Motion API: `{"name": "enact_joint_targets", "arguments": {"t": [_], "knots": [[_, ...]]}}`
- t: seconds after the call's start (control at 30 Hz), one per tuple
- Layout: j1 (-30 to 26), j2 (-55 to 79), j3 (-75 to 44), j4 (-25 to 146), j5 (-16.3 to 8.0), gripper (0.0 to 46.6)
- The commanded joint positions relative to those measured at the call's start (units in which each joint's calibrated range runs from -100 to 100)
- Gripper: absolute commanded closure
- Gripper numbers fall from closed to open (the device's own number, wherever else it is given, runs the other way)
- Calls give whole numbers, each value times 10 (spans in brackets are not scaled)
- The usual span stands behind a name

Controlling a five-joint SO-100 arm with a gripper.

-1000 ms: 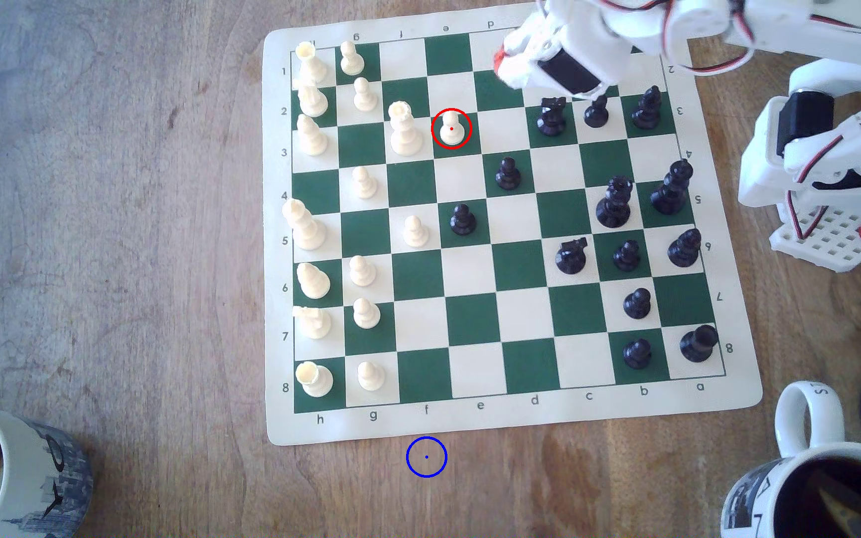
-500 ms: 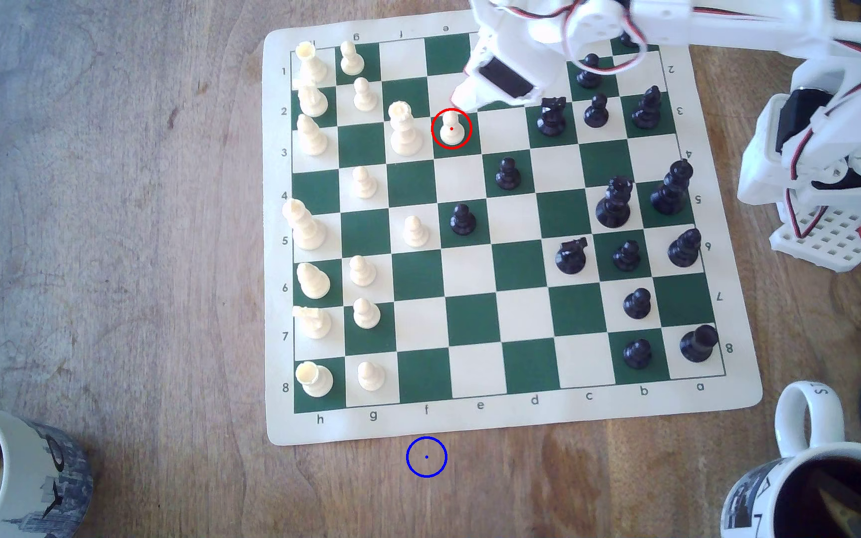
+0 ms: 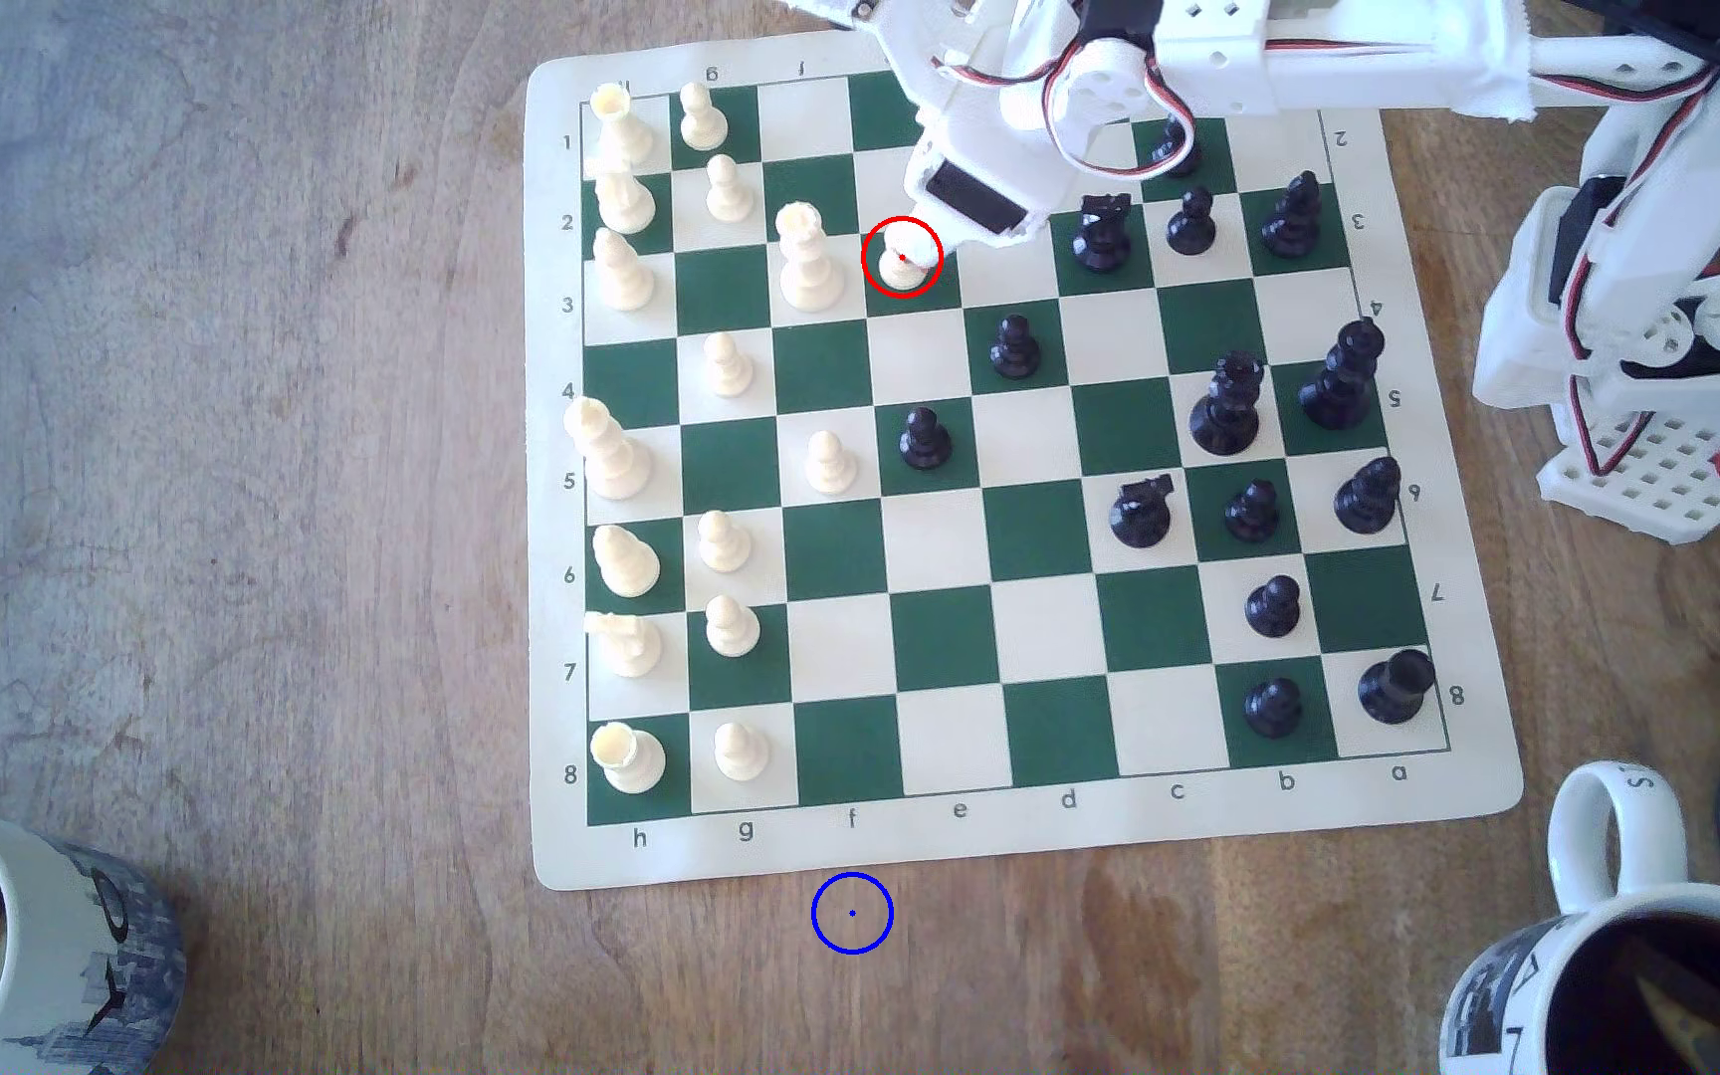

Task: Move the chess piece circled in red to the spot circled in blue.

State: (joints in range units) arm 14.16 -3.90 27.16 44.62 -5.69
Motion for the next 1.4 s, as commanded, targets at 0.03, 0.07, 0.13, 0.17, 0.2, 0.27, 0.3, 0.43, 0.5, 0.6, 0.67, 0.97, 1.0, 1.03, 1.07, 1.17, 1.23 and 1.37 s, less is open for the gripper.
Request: {"name": "enact_joint_targets", "arguments": {"t": [0.03, 0.07, 0.13, 0.17, 0.2, 0.27, 0.3, 0.43, 0.5, 0.6, 0.67, 0.97, 1.0, 1.03, 1.07, 1.17, 1.23, 1.37], "knots": [[0, 2, -49, -21, 0, 347], [-3, 5, -49, -22, 0, 347], [-7, 14, -53, -25, 0, 347], [-8, 19, -55, -25, -1, 347], [-9, 24, -55, -27, -1, 348], [-11, 33, -55, -29, -1, 348], [-12, 36, -55, -30, -1, 348], [-11, 48, -55, -40, 0, 348], [-7, 51, -55, -45, 2, 348], [-6, 51, -55, -53, 2, 350], [-7, 51, -55, -60, 1, 351], [-5, 61, -49, -75, 3, 358], [-5, 61, -49, -75, 3, 361], [-5, 62, -49, -75, 3, 363], [-4, 63, -49, -76, 3, 370], [-4, 64, -49, -83, 3, 379], [-3, 64, -49, -86, 2, 381], [-3, 62, -48, -86, 3, 413]]}}
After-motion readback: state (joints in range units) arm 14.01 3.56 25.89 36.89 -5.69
